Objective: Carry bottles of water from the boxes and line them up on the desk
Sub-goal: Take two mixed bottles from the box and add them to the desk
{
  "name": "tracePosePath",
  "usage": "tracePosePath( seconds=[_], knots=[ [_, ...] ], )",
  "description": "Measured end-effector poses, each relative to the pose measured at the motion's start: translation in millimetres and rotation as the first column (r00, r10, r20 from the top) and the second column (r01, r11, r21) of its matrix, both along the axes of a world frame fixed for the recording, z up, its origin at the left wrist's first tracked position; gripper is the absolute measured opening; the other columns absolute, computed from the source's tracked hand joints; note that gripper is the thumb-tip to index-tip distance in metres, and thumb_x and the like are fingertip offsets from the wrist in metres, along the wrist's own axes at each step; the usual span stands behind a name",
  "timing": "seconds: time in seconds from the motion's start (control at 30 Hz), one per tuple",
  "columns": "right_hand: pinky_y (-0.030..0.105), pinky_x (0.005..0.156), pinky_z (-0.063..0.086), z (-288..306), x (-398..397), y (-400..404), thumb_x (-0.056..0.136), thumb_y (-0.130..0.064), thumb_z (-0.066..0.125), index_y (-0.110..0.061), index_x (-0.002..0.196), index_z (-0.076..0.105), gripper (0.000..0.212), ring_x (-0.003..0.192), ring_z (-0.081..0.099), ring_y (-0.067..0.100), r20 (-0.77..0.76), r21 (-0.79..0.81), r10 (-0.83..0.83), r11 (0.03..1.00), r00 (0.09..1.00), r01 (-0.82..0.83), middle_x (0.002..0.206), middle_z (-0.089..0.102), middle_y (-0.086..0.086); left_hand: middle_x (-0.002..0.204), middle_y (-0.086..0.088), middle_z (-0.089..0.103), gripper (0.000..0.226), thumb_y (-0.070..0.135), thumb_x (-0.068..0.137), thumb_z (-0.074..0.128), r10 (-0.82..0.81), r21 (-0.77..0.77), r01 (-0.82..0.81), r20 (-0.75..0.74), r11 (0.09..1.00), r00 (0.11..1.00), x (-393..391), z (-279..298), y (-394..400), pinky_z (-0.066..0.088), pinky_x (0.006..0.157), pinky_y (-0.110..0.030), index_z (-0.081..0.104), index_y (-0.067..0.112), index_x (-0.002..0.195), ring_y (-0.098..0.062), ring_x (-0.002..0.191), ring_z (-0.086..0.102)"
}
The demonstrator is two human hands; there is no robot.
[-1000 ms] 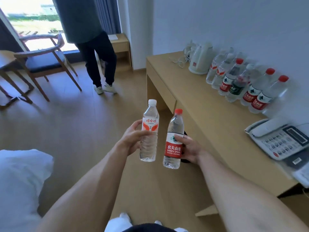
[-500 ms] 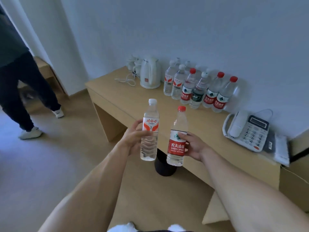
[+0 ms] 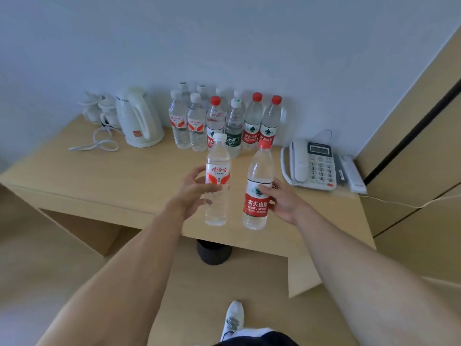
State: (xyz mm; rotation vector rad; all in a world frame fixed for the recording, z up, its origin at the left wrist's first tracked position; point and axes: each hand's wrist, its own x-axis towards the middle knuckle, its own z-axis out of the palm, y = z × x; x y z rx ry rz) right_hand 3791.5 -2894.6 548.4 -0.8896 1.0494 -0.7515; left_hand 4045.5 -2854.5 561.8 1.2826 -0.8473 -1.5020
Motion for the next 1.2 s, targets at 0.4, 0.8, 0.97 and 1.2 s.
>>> tracePosePath(
  seconds=[0.4,0.8,0.97,1.2],
  knots=[
    [0.05,0.11,0.042,1.3,-14.1,-82.2,0.078,0.0,0.078,-0.019,0.127,0.056,0.057,0.122,0.058,0.028,-0.181,-0.143,-0.02,0.99,0.983,-0.006,0.125,0.065,0.011,0.116,-0.012,0.07,0.073,-0.012,0.055,0.084,-0.041,-0.057,0.053,0.195,0.997,0.98,-11.7,2.4,-81.7,0.053,0.093,-0.042,0.061,0.011,0.121,-0.033,0.114,0.064],
    [0.041,0.103,0.047,-9.8,-44.3,-122.3,0.073,0.001,0.082,-0.021,0.127,0.056,0.064,0.12,0.059,0.019,-0.26,-0.224,-0.046,0.975,0.964,-0.014,0.125,0.066,0.001,0.113,-0.004,0.067,0.075,-0.02,0.061,0.079,-0.136,-0.095,0.186,0.385,0.978,0.913,-43.5,-10.1,-139.9,0.053,0.089,-0.032,0.056,0.02,0.12,-0.018,0.112,0.062],
    [0.046,0.107,0.046,-18.3,-42.4,-123.8,0.071,0.001,0.084,-0.023,0.126,0.057,0.066,0.12,0.06,0.016,-0.293,-0.215,-0.009,0.975,0.956,-0.057,0.126,0.066,-0.001,0.117,-0.007,0.066,0.076,-0.019,0.062,0.08,-0.18,-0.088,0.239,0.426,0.967,0.887,-47.9,-14.0,-146.6,0.054,0.099,-0.04,0.053,0.01,0.127,-0.021,0.116,0.061],
    [0.032,0.099,0.048,-10.1,-38.4,-120.7,0.069,-0.004,0.086,-0.034,0.127,0.051,0.074,0.122,0.057,0.012,-0.438,-0.211,0.009,0.971,0.899,-0.112,0.124,0.065,-0.008,0.122,0.001,0.062,0.078,-0.001,0.065,0.088,-0.233,-0.087,0.347,0.588,0.934,0.775,-46.8,-5.8,-147.4,0.051,0.102,-0.042,0.049,0.015,0.13,-0.021,0.119,0.059]
  ],
)
